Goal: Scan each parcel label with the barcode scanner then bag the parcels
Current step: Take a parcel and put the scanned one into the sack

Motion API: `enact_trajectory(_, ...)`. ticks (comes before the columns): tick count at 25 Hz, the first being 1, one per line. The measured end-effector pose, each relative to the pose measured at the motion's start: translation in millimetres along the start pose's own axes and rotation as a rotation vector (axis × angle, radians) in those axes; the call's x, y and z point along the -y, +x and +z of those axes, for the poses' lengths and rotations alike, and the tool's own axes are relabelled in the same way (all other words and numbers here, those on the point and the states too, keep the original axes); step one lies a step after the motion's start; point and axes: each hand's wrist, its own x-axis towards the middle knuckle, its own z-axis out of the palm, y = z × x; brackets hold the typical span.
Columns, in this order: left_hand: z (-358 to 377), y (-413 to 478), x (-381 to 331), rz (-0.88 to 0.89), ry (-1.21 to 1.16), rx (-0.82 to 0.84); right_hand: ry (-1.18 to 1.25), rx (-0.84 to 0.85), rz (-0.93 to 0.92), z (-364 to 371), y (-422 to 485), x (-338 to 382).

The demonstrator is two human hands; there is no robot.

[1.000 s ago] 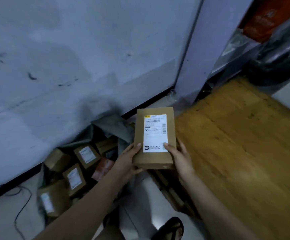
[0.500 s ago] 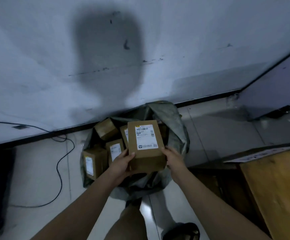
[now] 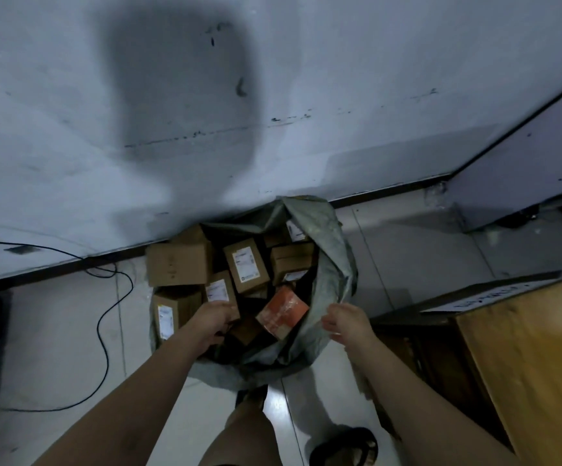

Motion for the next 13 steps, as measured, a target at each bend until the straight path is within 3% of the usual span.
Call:
enact_trajectory(8, 9.0, -15.2, 29.6, 0.035, 0.114, 0.020, -0.031, -0.014, 0.015, -14.3, 8.7, -9.6)
enact_trajectory(13, -27.9, -41.8, 61.5, 0.091, 0.195, -0.028, -0.187, 0.066, -0.063, 16.7, -11.0, 12.2)
